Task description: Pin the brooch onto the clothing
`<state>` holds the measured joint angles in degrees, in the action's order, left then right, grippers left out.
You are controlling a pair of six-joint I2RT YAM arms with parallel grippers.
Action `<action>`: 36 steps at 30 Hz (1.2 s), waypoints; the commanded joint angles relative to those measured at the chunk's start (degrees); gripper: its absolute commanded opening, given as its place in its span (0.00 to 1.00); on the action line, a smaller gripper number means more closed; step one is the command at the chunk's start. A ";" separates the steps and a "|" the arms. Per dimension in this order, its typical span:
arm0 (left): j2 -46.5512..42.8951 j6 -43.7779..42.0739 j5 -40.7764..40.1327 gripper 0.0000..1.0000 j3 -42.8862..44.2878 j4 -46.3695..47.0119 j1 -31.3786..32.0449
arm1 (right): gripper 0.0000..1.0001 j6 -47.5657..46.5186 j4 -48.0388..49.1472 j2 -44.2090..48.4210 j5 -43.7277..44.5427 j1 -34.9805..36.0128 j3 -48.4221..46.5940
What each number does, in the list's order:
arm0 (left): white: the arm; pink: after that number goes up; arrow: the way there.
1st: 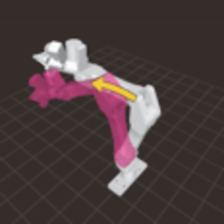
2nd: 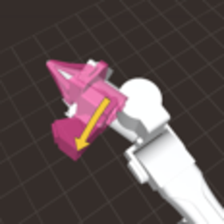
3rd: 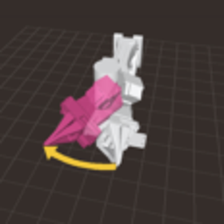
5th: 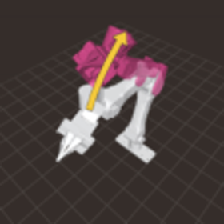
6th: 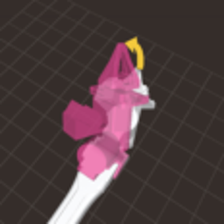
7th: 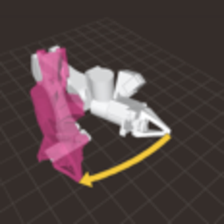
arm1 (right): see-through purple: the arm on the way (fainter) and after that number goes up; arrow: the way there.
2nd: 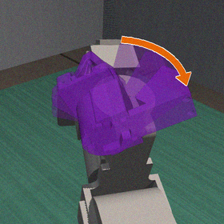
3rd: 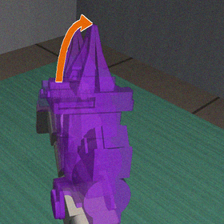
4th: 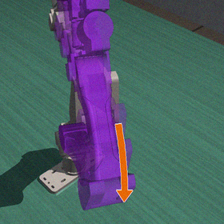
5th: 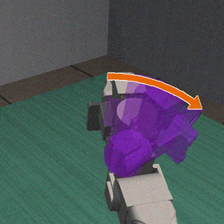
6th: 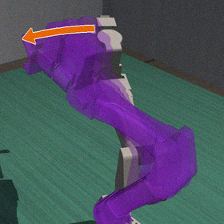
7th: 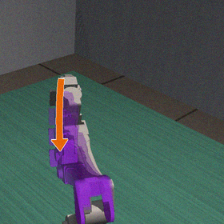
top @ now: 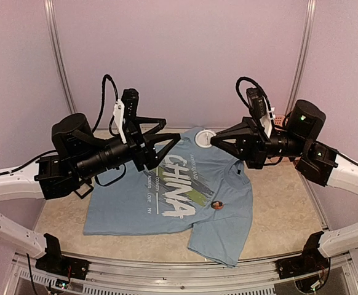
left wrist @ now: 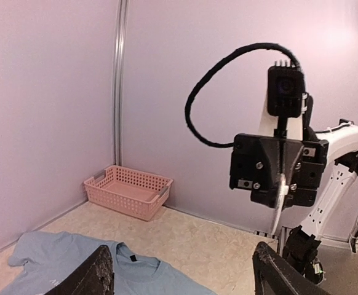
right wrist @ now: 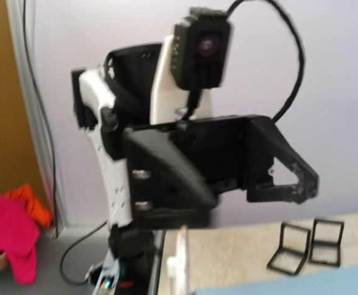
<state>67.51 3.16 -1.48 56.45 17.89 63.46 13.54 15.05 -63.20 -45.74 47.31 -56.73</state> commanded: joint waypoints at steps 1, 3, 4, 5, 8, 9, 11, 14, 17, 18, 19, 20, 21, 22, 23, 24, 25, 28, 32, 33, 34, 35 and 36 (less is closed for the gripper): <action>0.81 2.24 8.54 0.79 2.57 8.04 1.42 | 0.00 5.17 13.14 0.77 4.36 0.98 1.33; 2.23 0.60 10.27 0.83 4.42 5.86 2.19 | 0.00 4.72 12.21 0.72 5.13 1.10 1.04; 3.32 0.10 11.31 0.84 5.68 4.42 2.20 | 0.00 4.58 11.98 0.68 5.04 1.13 0.91; 4.24 -0.17 12.00 0.84 6.68 3.42 2.24 | 0.00 4.45 11.80 0.56 4.89 1.24 0.70; 6.66 -0.64 11.24 0.81 9.35 1.22 2.15 | 0.00 4.06 11.11 0.26 5.01 1.78 0.51; 7.24 -0.55 10.76 0.79 9.91 1.25 2.12 | 0.00 3.90 10.92 0.19 5.01 1.79 0.50; 7.99 -0.45 9.93 0.63 11.03 1.52 1.82 | 0.00 3.57 10.80 0.10 4.64 1.98 0.40; 8.72 -0.26 10.31 0.30 11.88 2.75 1.54 | 0.00 3.09 9.77 -0.06 4.39 2.05 -0.14; 8.78 -0.32 12.36 0.14 11.43 4.91 1.64 | 0.00 2.69 9.40 -0.42 4.22 2.05 -0.46; 8.83 -0.54 13.01 0.11 11.52 5.03 1.62 | 0.00 2.57 9.28 -0.55 4.18 2.08 -0.55; 8.95 -0.63 13.34 0.07 11.68 5.00 1.73 | 0.00 2.48 9.11 -0.61 4.21 2.11 -0.56; 9.04 -0.80 13.75 0.05 11.86 4.74 1.82 | 0.00 2.34 8.90 -0.69 4.37 2.13 -0.64; 9.25 -1.01 14.33 0.05 12.18 4.18 1.77 | 0.00 2.24 8.80 -0.67 4.49 2.08 -0.59; 9.41 -1.16 14.87 0.06 12.40 3.64 1.73 | 0.00 2.13 8.71 -0.68 4.58 2.08 -0.70; 9.61 -1.27 15.39 0.08 12.72 3.06 1.76 | 0.00 2.01 8.69 -0.67 4.52 2.11 -0.74; 9.78 -1.23 15.50 0.08 12.99 2.48 1.82 | 0.00 2.02 8.62 -0.67 4.52 2.04 -0.70; 10.18 -1.25 15.44 0.06 13.32 1.89 1.88 | 0.00 1.94 8.60 -0.67 4.52 2.04 -0.77; 10.33 -0.82 14.33 0.00 13.44 1.11 1.95 | 0.00 1.77 8.29 -0.63 4.51 2.08 -0.98; 9.31 -1.63 12.81 0.00 12.01 1.24 2.22 | 0.10 1.32 7.20 -0.58 4.59 2.02 -1.20; 8.96 -2.11 12.33 0.00 11.60 1.38 2.39 | 0.25 1.01 6.62 -0.58 4.71 2.08 -1.39; 8.76 -2.85 12.15 0.00 11.19 1.62 2.64 | 0.33 0.97 6.12 -0.70 4.84 2.08 -1.64; 8.39 -3.17 12.25 0.00 10.76 2.12 3.04 | 0.37 0.96 5.79 -0.94 4.82 2.11 -1.93; 8.16 -4.72 12.19 0.00 10.25 2.67 3.47 | 0.40 1.08 5.62 -1.13 4.81 2.04 -2.14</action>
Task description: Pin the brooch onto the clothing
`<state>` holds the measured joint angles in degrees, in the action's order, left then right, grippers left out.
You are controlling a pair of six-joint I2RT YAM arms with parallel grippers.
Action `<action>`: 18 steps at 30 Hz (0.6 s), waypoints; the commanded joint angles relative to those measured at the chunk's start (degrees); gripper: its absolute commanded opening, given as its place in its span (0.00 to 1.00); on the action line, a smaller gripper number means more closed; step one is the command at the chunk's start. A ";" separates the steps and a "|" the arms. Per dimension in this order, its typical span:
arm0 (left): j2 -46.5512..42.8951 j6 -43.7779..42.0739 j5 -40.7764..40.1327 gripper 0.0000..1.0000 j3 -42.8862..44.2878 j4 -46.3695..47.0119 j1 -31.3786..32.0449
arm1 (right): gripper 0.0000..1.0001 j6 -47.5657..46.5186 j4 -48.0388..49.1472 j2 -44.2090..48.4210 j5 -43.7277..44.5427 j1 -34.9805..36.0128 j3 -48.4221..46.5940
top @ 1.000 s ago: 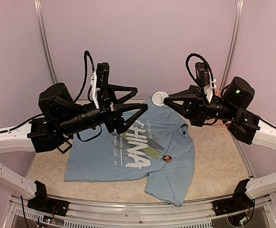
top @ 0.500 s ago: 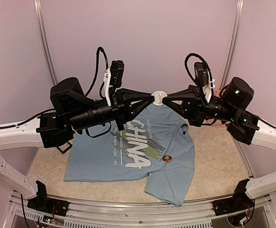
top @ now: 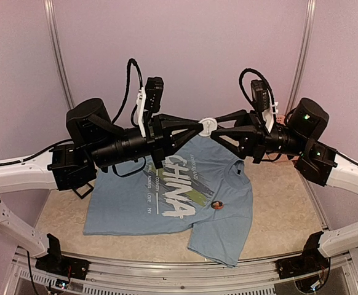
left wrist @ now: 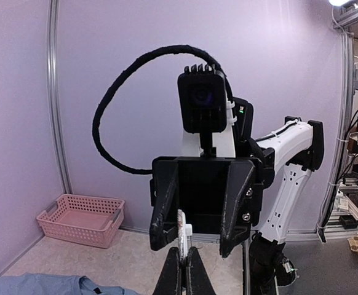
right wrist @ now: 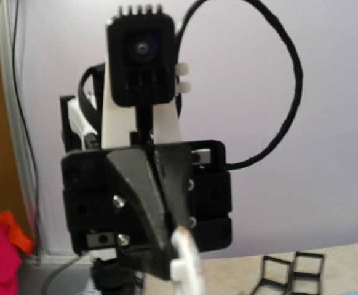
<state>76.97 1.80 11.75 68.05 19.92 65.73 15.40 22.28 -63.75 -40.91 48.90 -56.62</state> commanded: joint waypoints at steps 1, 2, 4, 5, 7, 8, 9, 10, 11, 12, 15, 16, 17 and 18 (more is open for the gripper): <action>-1.58 -4.20 -1.25 0.00 -1.87 1.31 1.64 | 0.42 -0.58 -1.58 -0.80 -0.09 0.48 -2.41; -1.84 -4.66 -1.31 0.00 -2.14 1.64 2.05 | 0.43 -0.41 -1.40 -0.99 -0.28 0.53 -2.49; -1.84 -5.47 -1.12 0.00 -1.87 0.98 2.43 | 0.42 -0.14 -1.14 -1.23 -0.54 0.46 -2.69; -1.76 -5.90 -0.89 0.00 -1.58 0.43 2.53 | 0.41 -0.09 -1.15 -1.41 -0.57 0.49 -2.73; -1.57 -6.32 -0.81 0.00 -1.60 0.23 2.85 | 0.40 -0.06 -1.42 -1.71 -0.61 0.50 -2.98; -1.63 -6.39 -0.84 0.00 -1.67 0.47 2.99 | 0.40 -0.10 -1.45 -1.83 -0.74 0.56 -2.92; -1.77 -6.41 -0.83 0.00 -1.76 0.67 3.06 | 0.40 -0.24 -1.33 -1.90 -0.80 0.51 -2.83; -1.85 -6.39 -0.82 0.00 -1.78 0.79 3.11 | 0.41 -0.32 -1.19 -1.81 -1.02 0.50 -2.64; -1.97 -6.41 -0.90 0.00 -1.85 0.79 3.01 | 0.43 -0.55 -1.30 -1.76 -1.46 0.49 -2.56; -2.06 -6.47 -0.87 0.00 -1.87 0.83 3.08 | 0.45 -0.87 -1.61 -1.74 -2.28 0.48 -2.56; -2.47 -6.70 -1.36 0.00 -2.17 0.69 3.09 | 0.60 -1.97 -3.96 -2.10 -5.68 0.49 -3.48; -2.72 -6.91 -1.42 0.00 -2.35 0.73 3.08 | 0.68 -2.33 -4.94 -2.31 -6.19 0.49 -3.90; -2.86 -7.02 -1.33 0.00 -2.44 0.69 3.13 | 0.70 -2.38 -5.55 -2.36 -6.13 0.51 -4.09; -2.95 -7.07 -1.26 0.00 -2.48 0.65 3.09 | 0.69 -2.47 -5.78 -2.35 -5.62 0.49 -3.99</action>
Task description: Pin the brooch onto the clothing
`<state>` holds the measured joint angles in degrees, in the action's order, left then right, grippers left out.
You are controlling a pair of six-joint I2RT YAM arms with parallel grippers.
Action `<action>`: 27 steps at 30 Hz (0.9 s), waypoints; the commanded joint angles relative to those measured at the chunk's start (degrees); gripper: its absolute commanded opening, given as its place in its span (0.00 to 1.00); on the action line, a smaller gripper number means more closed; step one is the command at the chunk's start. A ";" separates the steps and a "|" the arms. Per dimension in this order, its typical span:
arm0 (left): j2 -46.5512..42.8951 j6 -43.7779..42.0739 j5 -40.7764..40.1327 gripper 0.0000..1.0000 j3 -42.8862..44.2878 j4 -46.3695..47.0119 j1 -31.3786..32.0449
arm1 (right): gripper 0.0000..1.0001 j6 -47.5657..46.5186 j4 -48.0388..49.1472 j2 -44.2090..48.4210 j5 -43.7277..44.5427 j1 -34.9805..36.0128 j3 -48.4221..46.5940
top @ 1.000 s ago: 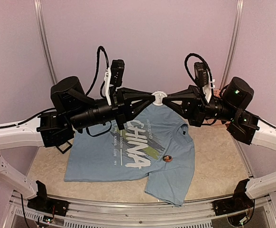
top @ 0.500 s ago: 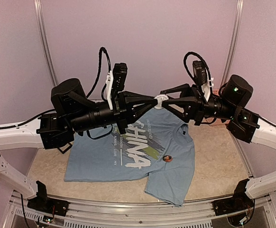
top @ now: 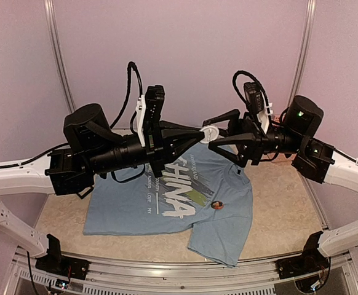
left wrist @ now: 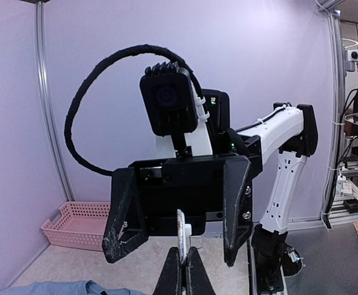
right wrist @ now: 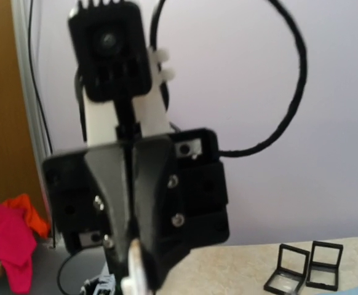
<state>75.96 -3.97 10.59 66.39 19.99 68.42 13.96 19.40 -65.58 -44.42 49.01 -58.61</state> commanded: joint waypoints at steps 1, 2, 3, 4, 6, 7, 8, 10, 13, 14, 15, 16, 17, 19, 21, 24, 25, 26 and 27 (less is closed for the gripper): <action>-2.02 -1.38 0.04 0.00 -0.92 0.53 0.40 | 0.65 -0.89 -2.84 -0.45 -1.89 0.38 -1.91; -2.17 -1.44 0.15 0.00 -0.96 0.57 0.40 | 0.62 -0.61 -2.62 -0.49 -1.86 0.34 -1.91; -2.21 -1.44 0.32 0.00 -1.06 0.58 0.40 | 0.58 -0.17 -2.47 -0.63 -2.04 0.39 -1.98; -2.29 -1.42 0.57 0.00 -1.21 0.64 0.40 | 0.53 0.14 -2.44 -0.99 -2.48 0.37 -2.26; -2.31 -1.31 1.06 0.00 -1.39 0.60 0.41 | 0.48 0.64 -2.83 -1.79 -3.50 0.38 -3.16; -2.25 -1.23 1.33 0.00 -1.43 0.46 0.44 | 0.47 0.91 -2.87 -2.01 -3.86 0.39 -3.32; -2.23 -1.27 1.63 0.00 -1.50 0.27 0.44 | 0.46 1.09 -2.83 -2.20 -4.29 0.36 -3.38; -2.29 -1.56 1.83 0.00 -1.59 -0.02 0.56 | 0.42 1.81 -1.96 -2.11 -4.84 0.38 -3.34; -2.43 -1.86 2.56 0.00 -1.66 0.22 0.81 | 0.36 2.13 -1.39 -1.90 -5.09 0.37 -3.44; -2.47 -2.17 2.93 0.00 -1.62 0.23 0.95 | 0.32 2.21 -1.61 -1.91 -4.92 0.38 -3.58; -2.44 -2.44 3.19 0.00 -1.55 0.18 1.12 | 0.27 2.22 -1.97 -1.99 -4.81 0.36 -3.68; -2.41 -2.89 3.79 0.00 -1.46 -0.11 1.33 | 0.25 2.29 -2.14 -2.00 -4.79 0.36 -3.78; -2.40 -3.51 4.28 0.00 -1.40 -0.54 1.49 | 0.25 2.54 -2.23 -2.07 -4.88 0.39 -3.73; -2.19 -5.09 6.13 0.00 -1.16 -2.00 1.81 | 0.25 3.40 -2.43 -2.42 -5.83 0.37 -4.19; -1.97 -7.10 8.82 0.00 -0.81 -3.67 2.18 | 0.23 3.91 -5.18 -3.75 -6.07 0.37 -6.36; -1.96 -9.41 10.42 0.00 -0.08 -5.83 2.99 | 0.24 4.23 -9.48 -5.46 -5.46 0.41 -8.76; -1.89 -10.09 10.16 0.00 0.29 -6.70 3.30 | 0.25 4.62 -9.84 -5.81 -5.49 0.38 -9.06; -1.63 -10.78 9.62 0.00 0.71 -7.66 3.69 | 0.26 5.01 -10.21 -6.21 -5.45 0.37 -9.25; -1.40 -11.39 8.93 0.00 1.08 -8.70 3.92 | 0.27 5.06 -10.78 -6.54 -5.34 0.38 -9.62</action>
<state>73.80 -11.14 14.31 65.89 18.13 69.28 17.23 11.92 -70.06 -53.04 49.52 -65.65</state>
